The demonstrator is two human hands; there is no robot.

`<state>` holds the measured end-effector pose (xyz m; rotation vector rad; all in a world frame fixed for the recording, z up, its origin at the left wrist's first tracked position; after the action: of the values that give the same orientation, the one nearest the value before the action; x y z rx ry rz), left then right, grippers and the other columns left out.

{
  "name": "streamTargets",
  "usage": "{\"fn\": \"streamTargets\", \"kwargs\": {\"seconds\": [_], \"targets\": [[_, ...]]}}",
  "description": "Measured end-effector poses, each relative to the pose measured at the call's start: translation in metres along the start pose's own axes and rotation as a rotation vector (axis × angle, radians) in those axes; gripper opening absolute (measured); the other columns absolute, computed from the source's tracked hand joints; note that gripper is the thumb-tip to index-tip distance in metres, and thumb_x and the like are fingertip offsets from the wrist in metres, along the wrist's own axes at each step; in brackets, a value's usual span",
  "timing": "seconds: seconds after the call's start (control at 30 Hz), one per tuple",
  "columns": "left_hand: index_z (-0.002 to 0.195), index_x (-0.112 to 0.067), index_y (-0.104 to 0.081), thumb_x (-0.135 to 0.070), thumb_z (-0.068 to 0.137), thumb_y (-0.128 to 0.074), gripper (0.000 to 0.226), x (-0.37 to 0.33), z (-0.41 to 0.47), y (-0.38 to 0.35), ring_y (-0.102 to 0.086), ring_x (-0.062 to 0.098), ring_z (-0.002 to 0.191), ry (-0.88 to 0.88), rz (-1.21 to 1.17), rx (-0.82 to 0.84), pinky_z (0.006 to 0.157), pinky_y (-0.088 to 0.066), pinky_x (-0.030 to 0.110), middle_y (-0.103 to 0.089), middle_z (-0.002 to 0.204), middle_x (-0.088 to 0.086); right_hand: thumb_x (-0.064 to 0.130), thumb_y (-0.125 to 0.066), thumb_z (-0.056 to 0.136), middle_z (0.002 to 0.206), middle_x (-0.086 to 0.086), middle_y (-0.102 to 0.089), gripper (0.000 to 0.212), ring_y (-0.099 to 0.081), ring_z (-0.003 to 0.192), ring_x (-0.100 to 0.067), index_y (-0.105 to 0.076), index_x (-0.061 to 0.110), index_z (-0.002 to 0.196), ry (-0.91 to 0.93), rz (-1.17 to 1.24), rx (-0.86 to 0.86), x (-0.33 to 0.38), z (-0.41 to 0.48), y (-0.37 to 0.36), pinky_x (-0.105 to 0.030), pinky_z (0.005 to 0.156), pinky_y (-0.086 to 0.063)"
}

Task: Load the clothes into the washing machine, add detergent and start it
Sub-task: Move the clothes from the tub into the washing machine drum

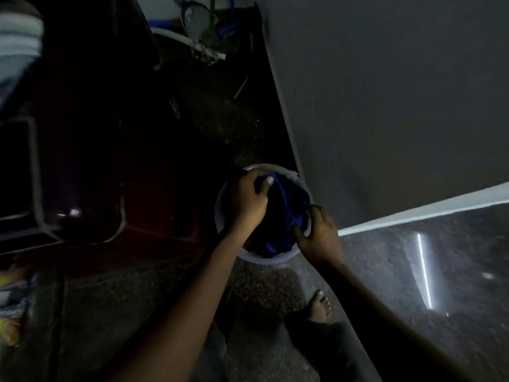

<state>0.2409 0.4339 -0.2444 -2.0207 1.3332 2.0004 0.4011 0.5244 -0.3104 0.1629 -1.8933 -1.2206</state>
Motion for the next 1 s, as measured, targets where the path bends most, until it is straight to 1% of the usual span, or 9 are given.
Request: {"fn": "streamTargets", "kwargs": {"seconds": [0.2,0.37,0.43,0.53,0.67,0.73,0.83,0.9,1.0], "targets": [[0.105,-0.012,-0.068,-0.02,0.099,-0.056,0.015,-0.12,-0.02,0.058,-0.063,0.018,0.092,-0.118,-0.096,0.009,0.075,-0.046,0.026,-0.069,0.099,0.004,0.056,-0.066,0.082,0.145,-0.006,-0.044,0.084,-0.044,0.129,-0.021,-0.03,0.018,0.148,0.015,0.172,-0.003,0.08,-0.009,0.073,-0.033,0.101,-0.041],[0.103,-0.012,-0.069,-0.024,0.096,-0.061,0.016,-0.203,-0.032,0.107,-0.065,0.022,0.09,-0.223,-0.098,-0.028,0.071,-0.046,0.027,-0.07,0.094,0.005,0.066,-0.068,0.073,0.147,-0.001,-0.037,0.095,-0.041,0.133,-0.018,-0.025,0.025,0.147,-0.028,0.411,-0.008,0.13,-0.013,0.114,-0.042,0.107,-0.042],[0.102,-0.012,-0.07,-0.026,0.097,-0.061,0.017,-0.227,-0.036,0.125,-0.063,0.019,0.085,-0.221,-0.146,-0.021,0.069,-0.043,0.024,-0.068,0.089,0.002,0.064,-0.067,0.076,0.146,-0.002,-0.04,0.089,-0.043,0.132,-0.02,-0.027,0.026,0.147,-0.068,0.416,-0.064,0.142,-0.007,0.128,-0.044,0.105,-0.043],[0.094,-0.016,-0.067,-0.025,0.096,-0.061,0.01,-0.25,-0.038,0.151,-0.065,0.022,0.084,-0.202,-0.286,0.0,0.071,-0.052,0.034,-0.069,0.09,0.005,0.056,-0.06,0.086,0.136,-0.001,-0.054,0.065,-0.052,0.122,-0.02,-0.043,0.024,0.14,-0.117,0.419,-0.102,0.159,0.003,0.148,-0.041,0.098,-0.046],[0.093,-0.017,-0.064,-0.019,0.099,-0.058,0.008,-0.251,-0.04,0.188,-0.066,0.019,0.083,-0.165,-0.452,0.046,0.068,-0.055,0.034,-0.067,0.089,0.005,0.021,-0.053,0.098,0.09,-0.004,-0.066,0.016,-0.059,0.082,-0.015,-0.065,0.011,0.099,-0.131,0.566,-0.126,0.185,0.014,0.188,-0.027,0.07,-0.04],[0.094,-0.02,-0.064,-0.022,0.099,-0.058,0.008,-0.229,-0.036,0.208,-0.067,0.024,0.088,-0.102,-0.388,-0.008,0.074,-0.059,0.038,-0.068,0.093,0.005,0.01,-0.048,0.097,0.08,-0.004,-0.061,0.016,-0.053,0.071,-0.016,-0.061,0.011,0.088,-0.139,0.608,-0.207,0.19,0.016,0.21,-0.029,0.066,-0.038],[0.102,-0.022,-0.065,-0.021,0.096,-0.059,0.008,-0.196,-0.032,0.228,-0.066,0.027,0.099,-0.028,-0.019,-0.023,0.086,-0.054,0.036,-0.067,0.099,0.001,0.004,-0.042,0.094,0.066,0.003,-0.052,0.028,-0.045,0.058,-0.012,-0.053,0.018,0.072,-0.115,0.617,-0.257,0.204,0.021,0.235,-0.033,0.059,-0.036],[0.123,-0.02,-0.06,-0.02,0.093,-0.064,0.03,-0.19,-0.037,0.229,-0.059,0.025,0.115,-0.079,0.195,0.016,0.093,-0.048,0.033,-0.063,0.117,0.002,0.004,-0.043,0.094,0.063,0.004,-0.052,0.031,-0.045,0.055,-0.011,-0.053,0.022,0.071,-0.065,0.594,-0.241,0.222,0.024,0.25,-0.032,0.056,-0.036],[0.15,-0.022,-0.037,-0.034,0.086,-0.074,0.075,-0.21,-0.051,0.218,-0.04,0.021,0.137,-0.331,0.269,0.143,0.111,-0.038,0.04,-0.042,0.15,0.002,0.004,-0.042,0.092,0.071,-0.005,-0.061,0.021,-0.053,0.062,-0.017,-0.061,0.01,0.083,0.067,0.542,-0.204,0.257,0.027,0.273,-0.033,0.057,-0.042]]}}
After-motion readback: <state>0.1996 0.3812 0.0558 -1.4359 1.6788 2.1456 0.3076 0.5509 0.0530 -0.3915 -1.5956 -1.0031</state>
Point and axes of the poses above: each hand's wrist, its own z-axis towards the middle knuckle, its own y-axis out of the back of the hand, x = y × z, the point moved 2 cm from there along z, towards the middle knuckle
